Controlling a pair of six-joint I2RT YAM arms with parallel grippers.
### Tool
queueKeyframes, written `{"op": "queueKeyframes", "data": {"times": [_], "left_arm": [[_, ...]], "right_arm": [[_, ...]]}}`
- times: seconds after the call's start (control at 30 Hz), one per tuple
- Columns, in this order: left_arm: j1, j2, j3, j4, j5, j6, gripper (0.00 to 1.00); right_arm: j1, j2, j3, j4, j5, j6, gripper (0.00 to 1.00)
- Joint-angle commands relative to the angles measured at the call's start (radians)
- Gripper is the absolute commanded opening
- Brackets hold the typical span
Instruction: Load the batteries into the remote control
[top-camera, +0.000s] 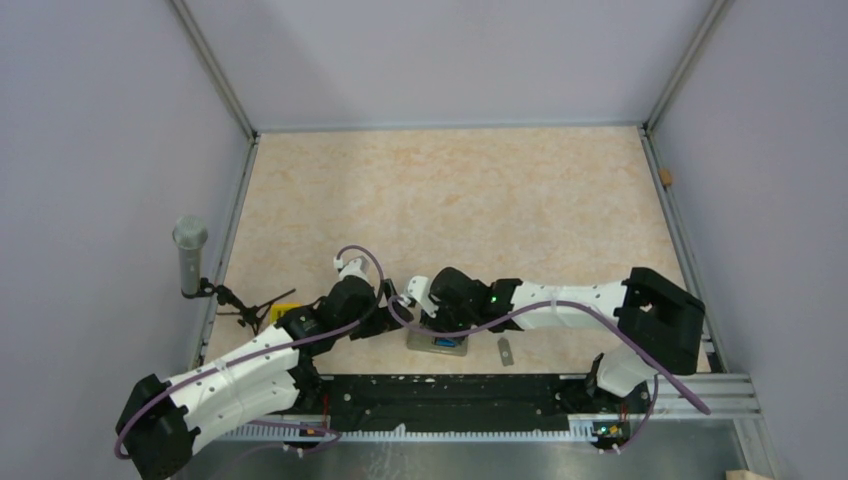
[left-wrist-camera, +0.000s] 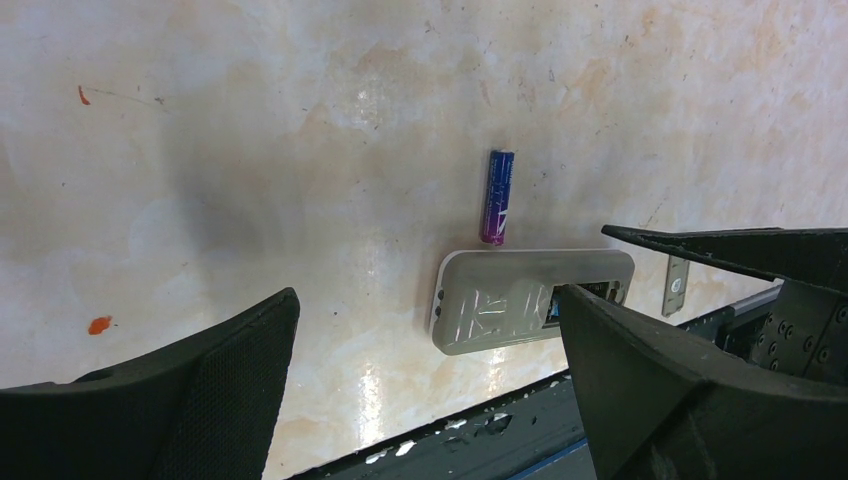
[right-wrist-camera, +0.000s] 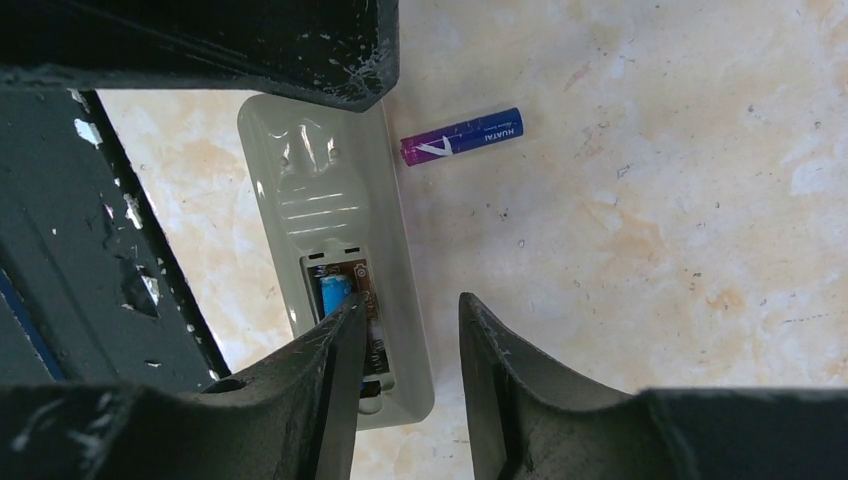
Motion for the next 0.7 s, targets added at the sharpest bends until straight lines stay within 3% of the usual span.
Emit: {"op": "queueKeyframes", "data": {"times": [0.0, 0.67], "left_arm": [[0.005, -0.009, -0.013, 0.021, -0.006, -0.005, 0.99], [0.007, 0.009, -0.01, 0.036, 0.002, 0.001, 0.99]], "right_arm": [[-0.011, 0.021, 0.043, 0.035, -0.009, -0.015, 0.39], [-0.011, 0.046, 0.045, 0.021, -0.015, -0.032, 0.38]]}}
